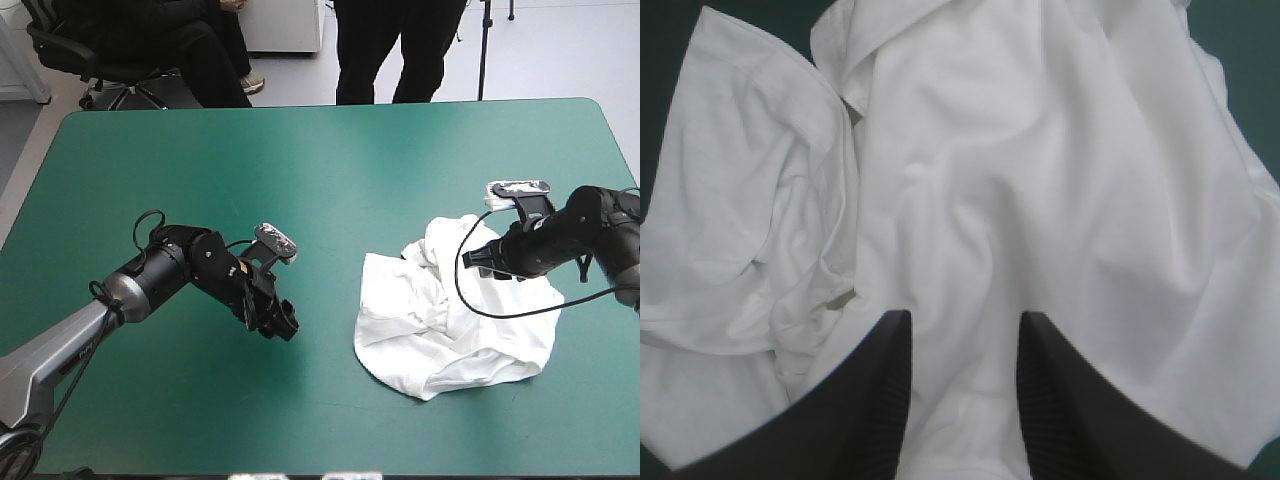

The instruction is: Fold the cloth

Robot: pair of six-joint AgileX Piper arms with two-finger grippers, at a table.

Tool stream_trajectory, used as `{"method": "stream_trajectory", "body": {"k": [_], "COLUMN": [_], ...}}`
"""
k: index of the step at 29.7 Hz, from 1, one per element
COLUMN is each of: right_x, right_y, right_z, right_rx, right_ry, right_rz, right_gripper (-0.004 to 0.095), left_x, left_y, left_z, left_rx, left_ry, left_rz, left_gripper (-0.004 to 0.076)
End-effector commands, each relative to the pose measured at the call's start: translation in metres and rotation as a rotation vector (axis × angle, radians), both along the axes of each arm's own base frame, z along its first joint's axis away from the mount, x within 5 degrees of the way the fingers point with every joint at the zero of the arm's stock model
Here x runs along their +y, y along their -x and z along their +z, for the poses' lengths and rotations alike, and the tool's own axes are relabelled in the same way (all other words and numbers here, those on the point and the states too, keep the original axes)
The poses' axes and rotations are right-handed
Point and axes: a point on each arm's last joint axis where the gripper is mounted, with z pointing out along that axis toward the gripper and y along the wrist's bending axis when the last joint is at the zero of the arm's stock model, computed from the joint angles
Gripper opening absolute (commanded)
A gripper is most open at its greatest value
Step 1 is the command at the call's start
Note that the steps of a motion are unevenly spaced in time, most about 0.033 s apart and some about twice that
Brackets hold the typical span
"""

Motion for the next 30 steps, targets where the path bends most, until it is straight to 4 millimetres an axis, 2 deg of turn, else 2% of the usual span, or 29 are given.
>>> {"method": "stream_trajectory", "body": {"k": [1, 22, 26, 30], "right_x": [0.001, 0.001, 0.002, 0.002], "right_y": [0.002, 0.002, 0.003, 0.004], "right_z": [0.018, 0.018, 0.017, 0.017], "right_rx": [-0.078, -0.075, -0.062, -0.056], "right_ry": [-0.018, -0.018, -0.019, -0.019], "right_rz": [-0.002, -0.001, 0.003, 0.005], "right_gripper": [0.0333, 0.0333, 0.0333, 0.0333], "left_x": [-0.003, -0.004, 0.002, 0.017], "left_y": [0.001, 0.002, 0.0, 0.001], "left_z": [0.019, 0.02, 0.026, 0.037], "left_rx": [-0.044, -0.031, -0.038, -0.118], "left_ry": [0.068, 0.081, 0.045, -0.06], "left_rz": [0.019, 0.03, 0.107, 0.166], "left_gripper": [0.0465, 0.0465, 0.0465, 0.0465]}}
